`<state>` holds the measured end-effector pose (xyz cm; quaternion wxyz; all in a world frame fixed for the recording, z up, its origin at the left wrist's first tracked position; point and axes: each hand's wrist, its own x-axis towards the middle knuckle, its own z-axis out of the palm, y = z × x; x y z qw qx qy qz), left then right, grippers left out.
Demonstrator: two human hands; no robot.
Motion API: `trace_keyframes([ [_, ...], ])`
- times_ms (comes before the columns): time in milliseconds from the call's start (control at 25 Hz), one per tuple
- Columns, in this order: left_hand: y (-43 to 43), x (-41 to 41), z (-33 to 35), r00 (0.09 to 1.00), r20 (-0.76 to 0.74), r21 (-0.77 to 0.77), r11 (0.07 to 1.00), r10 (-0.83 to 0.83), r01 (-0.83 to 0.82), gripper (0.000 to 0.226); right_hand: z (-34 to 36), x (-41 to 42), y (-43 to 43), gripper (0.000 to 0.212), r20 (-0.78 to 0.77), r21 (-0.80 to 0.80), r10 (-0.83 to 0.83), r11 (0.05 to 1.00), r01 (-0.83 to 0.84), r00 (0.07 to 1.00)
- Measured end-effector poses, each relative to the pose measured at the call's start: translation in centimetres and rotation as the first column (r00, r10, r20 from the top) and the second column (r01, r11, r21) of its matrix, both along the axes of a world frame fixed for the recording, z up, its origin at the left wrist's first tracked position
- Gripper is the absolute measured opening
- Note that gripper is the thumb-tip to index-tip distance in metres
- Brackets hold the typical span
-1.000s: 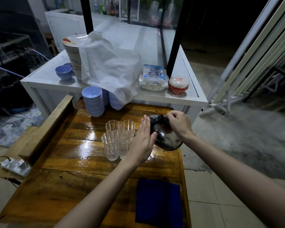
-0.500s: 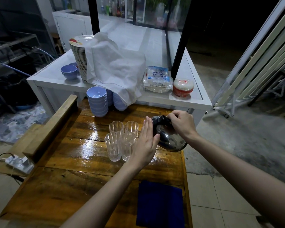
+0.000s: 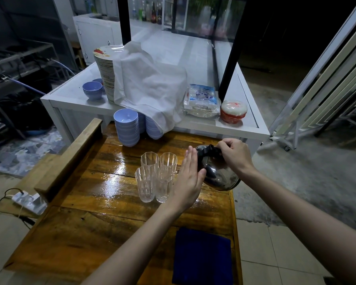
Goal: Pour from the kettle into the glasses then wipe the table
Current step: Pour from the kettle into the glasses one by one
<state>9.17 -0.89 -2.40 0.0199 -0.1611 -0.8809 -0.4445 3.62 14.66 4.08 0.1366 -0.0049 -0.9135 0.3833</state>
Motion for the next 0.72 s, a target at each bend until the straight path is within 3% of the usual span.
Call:
trace_keyframes([
  [280,0.0,-0.4,0.4,0.998,-0.002,-0.065,0.996,-0.065,0.065,0.061,-1.6,1.2,0.8,0.037,0.094,-0.176,-0.105,0.977,0.121,0.990],
  [520,0.1,-0.5,1.6,0.990,-0.053,-0.218,0.969,-0.130,0.116,0.059,-3.8,2.8,0.9,0.030,0.244,-0.503,-0.238,0.797,0.333,0.940],
  [720,-0.7,-0.2,2.8,0.989,-0.079,-0.185,0.977,-0.122,0.106,0.059,-2.7,2.6,0.2,0.031,0.177,-0.557,-0.197,0.787,0.264,0.964],
])
